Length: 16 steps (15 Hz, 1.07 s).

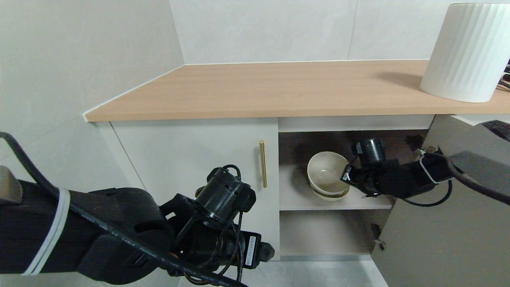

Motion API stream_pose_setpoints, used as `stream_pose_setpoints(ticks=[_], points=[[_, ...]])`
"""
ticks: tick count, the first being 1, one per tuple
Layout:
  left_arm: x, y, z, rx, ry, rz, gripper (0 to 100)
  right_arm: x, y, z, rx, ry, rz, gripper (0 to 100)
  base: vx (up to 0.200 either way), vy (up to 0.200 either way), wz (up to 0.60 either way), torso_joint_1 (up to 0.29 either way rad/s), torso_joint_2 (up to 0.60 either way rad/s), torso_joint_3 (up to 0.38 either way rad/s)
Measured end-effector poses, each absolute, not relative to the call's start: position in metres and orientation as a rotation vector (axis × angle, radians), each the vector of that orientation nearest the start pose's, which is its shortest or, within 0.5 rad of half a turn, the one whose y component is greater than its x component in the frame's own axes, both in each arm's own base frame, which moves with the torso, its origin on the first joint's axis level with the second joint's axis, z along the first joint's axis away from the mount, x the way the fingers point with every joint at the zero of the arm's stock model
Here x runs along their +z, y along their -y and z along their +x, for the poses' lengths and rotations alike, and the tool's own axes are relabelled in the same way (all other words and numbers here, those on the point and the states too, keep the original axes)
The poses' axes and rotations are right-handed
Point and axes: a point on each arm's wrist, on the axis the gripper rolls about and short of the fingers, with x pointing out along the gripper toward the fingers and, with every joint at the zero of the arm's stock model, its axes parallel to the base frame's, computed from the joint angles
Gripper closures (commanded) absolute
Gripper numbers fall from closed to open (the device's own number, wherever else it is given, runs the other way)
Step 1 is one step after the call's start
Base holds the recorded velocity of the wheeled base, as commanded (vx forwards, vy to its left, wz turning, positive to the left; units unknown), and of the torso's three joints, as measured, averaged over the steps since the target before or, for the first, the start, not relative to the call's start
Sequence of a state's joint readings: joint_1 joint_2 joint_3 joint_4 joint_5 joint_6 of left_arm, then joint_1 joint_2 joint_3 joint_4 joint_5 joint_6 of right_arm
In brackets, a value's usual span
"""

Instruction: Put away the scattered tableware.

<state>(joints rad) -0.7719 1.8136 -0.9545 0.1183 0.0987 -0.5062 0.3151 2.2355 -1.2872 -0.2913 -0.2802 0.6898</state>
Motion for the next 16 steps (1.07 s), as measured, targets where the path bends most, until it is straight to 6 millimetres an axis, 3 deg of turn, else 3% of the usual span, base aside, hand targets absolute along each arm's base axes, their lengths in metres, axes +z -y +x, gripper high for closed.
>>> stream_pose_setpoints(ticks=[6, 16], points=[[0.124, 0.208, 0.217, -0.369, -1.018, -0.036, 0, 0.060, -0.116, 0.427, -0.231, -0.608, 0.486, 100, 0.000, 0.000, 0.00, 0.000, 0.00, 0.000], [0.124, 0.208, 0.217, -0.364, -1.018, -0.049, 0, 0.045, -0.117, 0.435, -0.250, -0.618, 0.487, 100, 0.000, 0.000, 0.00, 0.000, 0.00, 0.000]])
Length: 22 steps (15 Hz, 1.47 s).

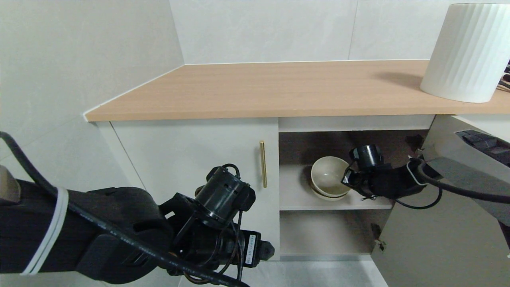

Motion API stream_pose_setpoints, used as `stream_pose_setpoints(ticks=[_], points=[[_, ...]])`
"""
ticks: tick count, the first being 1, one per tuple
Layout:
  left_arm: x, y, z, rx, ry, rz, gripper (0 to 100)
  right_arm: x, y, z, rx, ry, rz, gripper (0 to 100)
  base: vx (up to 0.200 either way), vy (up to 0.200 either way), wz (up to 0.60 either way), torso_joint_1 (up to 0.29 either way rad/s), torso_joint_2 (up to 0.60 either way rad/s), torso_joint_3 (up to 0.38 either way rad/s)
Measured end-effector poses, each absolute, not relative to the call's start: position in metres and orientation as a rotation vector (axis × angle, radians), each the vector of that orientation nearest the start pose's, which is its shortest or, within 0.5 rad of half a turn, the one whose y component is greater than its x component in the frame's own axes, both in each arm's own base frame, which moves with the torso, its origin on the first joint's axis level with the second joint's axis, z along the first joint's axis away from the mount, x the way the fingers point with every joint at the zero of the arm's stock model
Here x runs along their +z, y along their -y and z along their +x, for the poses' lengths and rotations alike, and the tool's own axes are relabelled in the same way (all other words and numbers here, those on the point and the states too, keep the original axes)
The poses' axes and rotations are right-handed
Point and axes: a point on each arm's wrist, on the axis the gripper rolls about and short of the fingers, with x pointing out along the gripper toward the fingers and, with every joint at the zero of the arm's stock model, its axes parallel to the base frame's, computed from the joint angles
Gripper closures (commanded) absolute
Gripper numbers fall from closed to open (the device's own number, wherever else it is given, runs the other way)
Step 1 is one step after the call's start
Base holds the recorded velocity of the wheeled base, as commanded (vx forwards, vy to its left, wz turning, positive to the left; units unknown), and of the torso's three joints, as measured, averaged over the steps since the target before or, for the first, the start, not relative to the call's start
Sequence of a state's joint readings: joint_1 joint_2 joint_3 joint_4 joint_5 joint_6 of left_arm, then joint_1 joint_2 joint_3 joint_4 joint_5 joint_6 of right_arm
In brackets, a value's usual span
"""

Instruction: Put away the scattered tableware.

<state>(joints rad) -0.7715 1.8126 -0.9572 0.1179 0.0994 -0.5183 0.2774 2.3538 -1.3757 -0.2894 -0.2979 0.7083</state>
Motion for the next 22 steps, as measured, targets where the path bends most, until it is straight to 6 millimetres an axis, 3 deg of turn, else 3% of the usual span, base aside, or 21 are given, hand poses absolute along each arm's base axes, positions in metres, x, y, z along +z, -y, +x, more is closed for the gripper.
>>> stream_pose_setpoints(ticks=[3, 4, 12, 15, 19, 22], points=[[0.124, 0.208, 0.217, -0.363, -1.019, -0.048, 0, 0.044, -0.118, 0.435, -0.248, -0.622, 0.485, 100, 0.000, 0.000, 0.00, 0.000, 0.00, 0.000], [0.124, 0.208, 0.217, -0.364, -1.019, -0.048, 0, 0.044, -0.118, 0.435, -0.249, -0.623, 0.484, 0, 0.000, 0.000, 0.00, 0.000, 0.00, 0.000], [0.124, 0.208, 0.218, -0.357, -1.013, -0.046, 0, 0.043, -0.119, 0.432, -0.247, -0.634, 0.479, 0, 0.000, 0.000, 0.00, 0.000, 0.00, 0.000], [0.128, 0.207, 0.219, -0.320, -0.983, -0.062, 0, 0.047, -0.118, 0.423, -0.245, -0.679, 0.465, 0, 0.000, 0.000, 0.00, 0.000, 0.00, 0.000], [0.157, 0.187, 0.218, -0.285, -0.882, -0.130, 0, 0.080, -0.127, 0.384, -0.129, -0.782, 0.427, 0, 0.000, 0.000, 0.00, 0.000, 0.00, 0.000], [0.195, 0.156, 0.201, -0.296, -0.753, -0.185, 0, 0.127, -0.127, 0.330, 0.012, -0.785, 0.337, 0, 0.000, 0.000, 0.00, 0.000, 0.00, 0.000]])
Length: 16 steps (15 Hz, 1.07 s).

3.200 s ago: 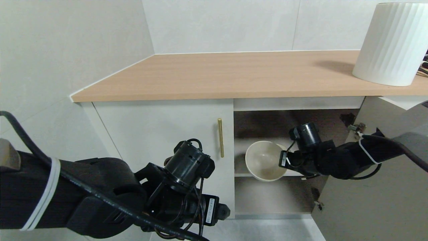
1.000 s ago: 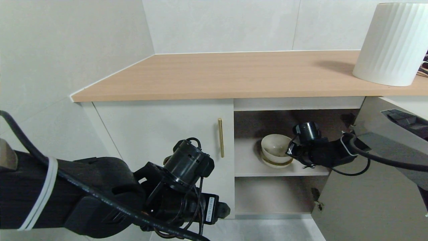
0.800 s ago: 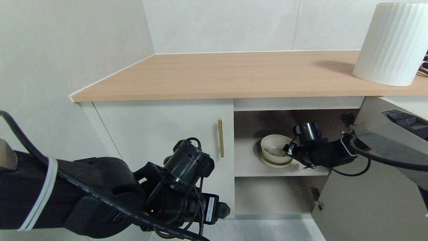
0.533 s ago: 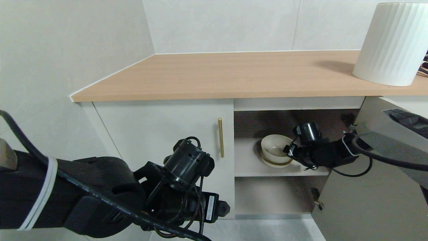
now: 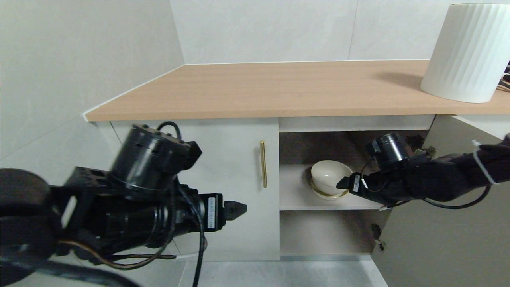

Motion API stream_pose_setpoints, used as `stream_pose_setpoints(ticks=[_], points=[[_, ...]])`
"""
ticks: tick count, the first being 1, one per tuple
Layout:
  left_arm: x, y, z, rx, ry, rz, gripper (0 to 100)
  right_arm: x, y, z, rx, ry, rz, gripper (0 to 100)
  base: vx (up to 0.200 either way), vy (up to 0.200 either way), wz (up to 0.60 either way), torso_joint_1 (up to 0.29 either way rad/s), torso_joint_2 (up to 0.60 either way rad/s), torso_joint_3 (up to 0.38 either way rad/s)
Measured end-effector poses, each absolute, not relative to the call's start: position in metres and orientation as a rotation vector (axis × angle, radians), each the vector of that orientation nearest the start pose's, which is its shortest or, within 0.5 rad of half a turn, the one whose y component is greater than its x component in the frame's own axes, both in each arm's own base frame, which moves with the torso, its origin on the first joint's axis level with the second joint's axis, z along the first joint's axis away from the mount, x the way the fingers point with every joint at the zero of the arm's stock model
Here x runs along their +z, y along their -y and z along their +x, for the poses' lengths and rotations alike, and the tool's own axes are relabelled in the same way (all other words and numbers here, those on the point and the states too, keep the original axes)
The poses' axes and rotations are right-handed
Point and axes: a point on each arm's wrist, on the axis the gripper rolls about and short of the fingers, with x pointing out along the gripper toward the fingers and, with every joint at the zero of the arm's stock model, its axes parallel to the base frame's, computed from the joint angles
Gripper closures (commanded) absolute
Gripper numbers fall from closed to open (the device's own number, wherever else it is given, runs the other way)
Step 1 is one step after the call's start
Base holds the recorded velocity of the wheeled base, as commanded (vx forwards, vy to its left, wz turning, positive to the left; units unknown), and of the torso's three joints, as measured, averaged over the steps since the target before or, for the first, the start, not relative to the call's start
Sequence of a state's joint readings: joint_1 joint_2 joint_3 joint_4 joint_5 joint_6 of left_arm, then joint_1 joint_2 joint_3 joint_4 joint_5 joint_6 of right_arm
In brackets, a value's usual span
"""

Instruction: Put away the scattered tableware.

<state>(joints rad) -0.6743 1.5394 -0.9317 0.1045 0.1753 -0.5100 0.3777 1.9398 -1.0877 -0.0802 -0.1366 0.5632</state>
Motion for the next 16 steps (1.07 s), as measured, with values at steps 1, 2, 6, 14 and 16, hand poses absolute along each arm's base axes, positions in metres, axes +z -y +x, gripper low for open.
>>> stream_pose_setpoints(ticks=[1, 2, 6, 14, 16], points=[[0.205, 0.143, 0.193, -0.296, -0.714, -0.193, 0, 0.144, -0.124, 0.310, 0.055, -0.765, 0.312, 0, 0.000, 0.000, 0.00, 0.000, 0.00, 0.000], [0.210, 0.130, 0.185, -0.288, -0.685, -0.201, 0, 0.161, -0.120, 0.287, 0.095, -0.748, 0.287, 0, 0.000, 0.000, 0.00, 0.000, 0.00, 0.000], [0.214, 0.087, 0.161, -0.227, -0.622, -0.211, 0, 0.205, -0.103, 0.198, 0.205, -0.783, 0.193, 0, 0.000, 0.000, 0.00, 0.000, 0.00, 0.000], [0.219, 0.073, 0.153, -0.198, -0.572, -0.205, 0, 0.222, -0.089, 0.144, 0.286, -0.745, 0.165, 0, 0.000, 0.000, 0.00, 0.000, 0.00, 0.000], [0.219, 0.073, 0.153, -0.199, -0.574, -0.204, 0, 0.222, -0.089, 0.143, 0.288, -0.745, 0.164, 0, -0.200, 0.000, 0.00, 0.002, 0.00, -0.007]])
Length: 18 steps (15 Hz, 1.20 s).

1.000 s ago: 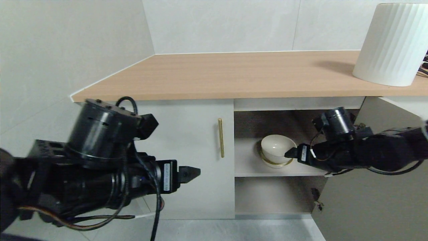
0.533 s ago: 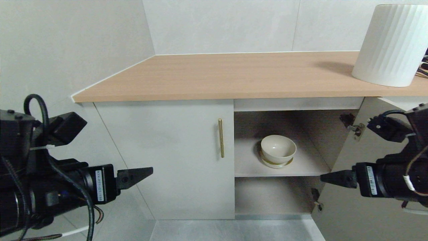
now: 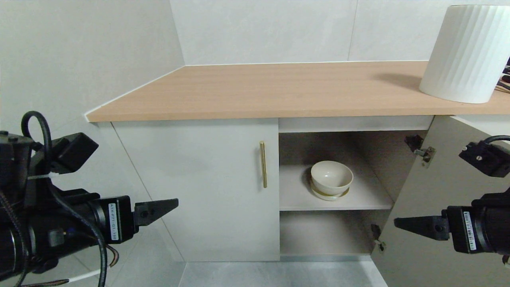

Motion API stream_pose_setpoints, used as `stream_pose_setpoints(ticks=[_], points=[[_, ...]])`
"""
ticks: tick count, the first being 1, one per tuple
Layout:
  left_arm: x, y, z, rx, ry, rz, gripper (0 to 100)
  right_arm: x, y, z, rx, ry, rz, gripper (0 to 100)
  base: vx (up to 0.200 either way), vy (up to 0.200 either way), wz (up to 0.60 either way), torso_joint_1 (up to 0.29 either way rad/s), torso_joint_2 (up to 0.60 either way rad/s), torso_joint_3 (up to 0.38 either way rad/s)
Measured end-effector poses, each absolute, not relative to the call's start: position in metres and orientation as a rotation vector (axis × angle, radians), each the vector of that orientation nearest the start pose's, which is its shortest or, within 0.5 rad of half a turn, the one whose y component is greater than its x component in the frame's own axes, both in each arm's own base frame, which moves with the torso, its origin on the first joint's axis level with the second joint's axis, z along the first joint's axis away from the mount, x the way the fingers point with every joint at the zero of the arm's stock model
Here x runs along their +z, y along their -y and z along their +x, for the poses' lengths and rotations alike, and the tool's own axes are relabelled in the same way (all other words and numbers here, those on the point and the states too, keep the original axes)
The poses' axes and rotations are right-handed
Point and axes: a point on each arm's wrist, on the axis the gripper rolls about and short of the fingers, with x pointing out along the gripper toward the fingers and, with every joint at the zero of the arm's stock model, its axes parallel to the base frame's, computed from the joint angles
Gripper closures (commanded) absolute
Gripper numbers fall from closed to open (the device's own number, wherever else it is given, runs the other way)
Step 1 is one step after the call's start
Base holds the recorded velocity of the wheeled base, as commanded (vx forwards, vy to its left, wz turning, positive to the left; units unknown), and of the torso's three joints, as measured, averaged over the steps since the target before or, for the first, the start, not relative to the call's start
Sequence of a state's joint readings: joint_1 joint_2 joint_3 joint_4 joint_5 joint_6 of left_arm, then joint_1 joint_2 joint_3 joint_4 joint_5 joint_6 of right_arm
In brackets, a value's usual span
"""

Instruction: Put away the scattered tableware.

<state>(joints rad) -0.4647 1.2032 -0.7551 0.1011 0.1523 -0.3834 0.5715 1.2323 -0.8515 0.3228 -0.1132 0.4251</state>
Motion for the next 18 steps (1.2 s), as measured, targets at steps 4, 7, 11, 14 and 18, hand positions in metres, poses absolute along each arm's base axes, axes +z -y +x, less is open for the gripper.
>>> stream_pose_setpoints(ticks=[4, 7, 11, 14, 18], points=[[0.217, 0.074, 0.154, -0.199, -0.582, -0.200, 0, 0.219, -0.089, 0.144, 0.286, -0.757, 0.157, 0, -0.200, 0.000, 0.00, 0.004, 0.00, 0.005], [0.217, 0.074, 0.154, -0.198, -0.583, -0.198, 0, 0.218, -0.090, 0.144, 0.283, -0.762, 0.155, 0, -0.200, 0.000, 0.00, 0.002, 0.00, 0.001], [0.217, 0.074, 0.154, -0.201, -0.584, -0.196, 0, 0.214, -0.090, 0.144, 0.286, -0.771, 0.119, 0, -0.200, 0.000, 0.00, 0.001, 0.00, 0.002], [0.217, 0.075, 0.154, -0.202, -0.584, -0.195, 0, 0.209, -0.088, 0.143, 0.282, -0.784, 0.079, 0, -0.133, 0.000, 0.00, 0.002, 0.00, -0.002], [0.216, 0.075, 0.154, -0.203, -0.585, -0.193, 0, 0.201, -0.084, 0.136, 0.289, -0.856, -0.010, 0, 0.000, 0.000, 0.00, 0.000, 0.00, 0.000]])
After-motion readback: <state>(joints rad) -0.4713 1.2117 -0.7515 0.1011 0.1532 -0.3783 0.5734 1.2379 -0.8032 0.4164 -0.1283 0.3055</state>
